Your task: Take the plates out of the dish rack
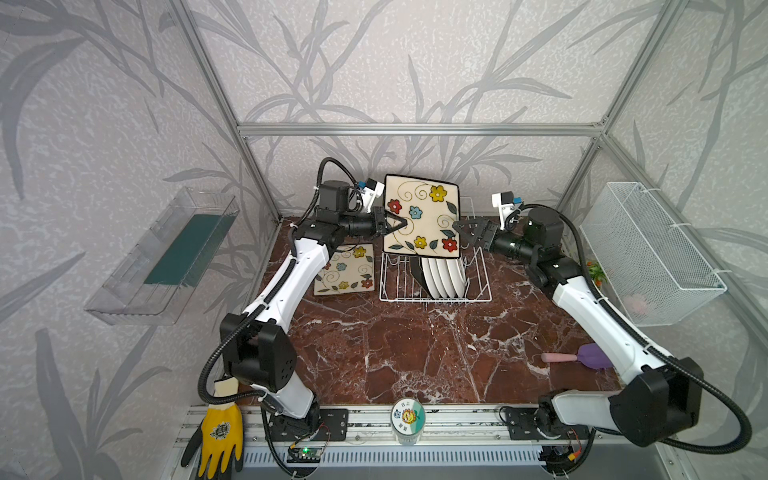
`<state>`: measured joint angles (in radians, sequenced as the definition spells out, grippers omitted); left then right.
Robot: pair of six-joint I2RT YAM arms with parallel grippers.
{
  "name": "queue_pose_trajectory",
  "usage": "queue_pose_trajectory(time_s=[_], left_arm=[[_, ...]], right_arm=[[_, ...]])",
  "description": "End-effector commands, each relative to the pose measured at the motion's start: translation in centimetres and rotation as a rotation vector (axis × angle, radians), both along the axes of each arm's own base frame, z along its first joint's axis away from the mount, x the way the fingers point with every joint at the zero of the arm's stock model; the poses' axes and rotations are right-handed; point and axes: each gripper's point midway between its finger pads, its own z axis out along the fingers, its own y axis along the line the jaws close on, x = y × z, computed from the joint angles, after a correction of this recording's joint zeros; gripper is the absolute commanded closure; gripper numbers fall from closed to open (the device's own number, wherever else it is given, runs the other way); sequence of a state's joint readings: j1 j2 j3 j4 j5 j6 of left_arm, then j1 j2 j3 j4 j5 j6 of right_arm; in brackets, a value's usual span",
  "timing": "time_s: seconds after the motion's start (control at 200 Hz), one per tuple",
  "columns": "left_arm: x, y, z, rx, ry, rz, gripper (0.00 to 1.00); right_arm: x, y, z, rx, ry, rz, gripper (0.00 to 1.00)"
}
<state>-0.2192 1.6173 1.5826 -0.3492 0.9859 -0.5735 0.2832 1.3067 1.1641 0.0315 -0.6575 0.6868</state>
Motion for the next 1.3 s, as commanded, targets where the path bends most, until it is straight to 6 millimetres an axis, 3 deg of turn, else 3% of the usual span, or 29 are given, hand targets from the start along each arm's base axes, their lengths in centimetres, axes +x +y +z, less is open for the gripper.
queue_pose_trajectory(time_s=[0.0, 0.205, 0.48, 0.635, 0.915, 1.165, 1.295], left_arm=[[-1.6, 2.0, 7.8, -0.028, -0.268, 0.006, 1.00], [-1.5, 5.2, 8.6, 0.013, -0.293, 0.076, 1.00], [-1.5, 11.7, 8.9, 0.101, -0.299, 0.222, 1.00], [-1.8, 13.8, 6.5, 0.207, -0.256, 0.275, 1.00], [-1.4, 17.5, 0.4, 0.396, -0.142, 0.363, 1.00], [-1.1, 21.1, -0.7, 0.444, -0.122, 0.479, 1.00], [-1.0, 22.0, -2.5, 0.488, -0.095, 0.480, 1.00]], right_arm=[[-1.7, -0.4, 0.2, -0.092, -0.079, 0.013, 0.01], [-3.7, 0.4, -0.1, -0.208, -0.146, 0.060, 0.01], [-5.4, 2.0, -0.8, -0.294, -0.180, 0.113, 0.01], [-6.1, 3.0, -1.0, -0.377, -0.230, 0.114, 0.01], [-6.8, 5.3, -1.7, -0.539, -0.343, 0.120, 0.01], [-6.9, 6.5, -2.4, -0.570, -0.357, 0.137, 0.01], [-6.8, 6.6, -2.6, -0.577, -0.354, 0.135, 0.01]])
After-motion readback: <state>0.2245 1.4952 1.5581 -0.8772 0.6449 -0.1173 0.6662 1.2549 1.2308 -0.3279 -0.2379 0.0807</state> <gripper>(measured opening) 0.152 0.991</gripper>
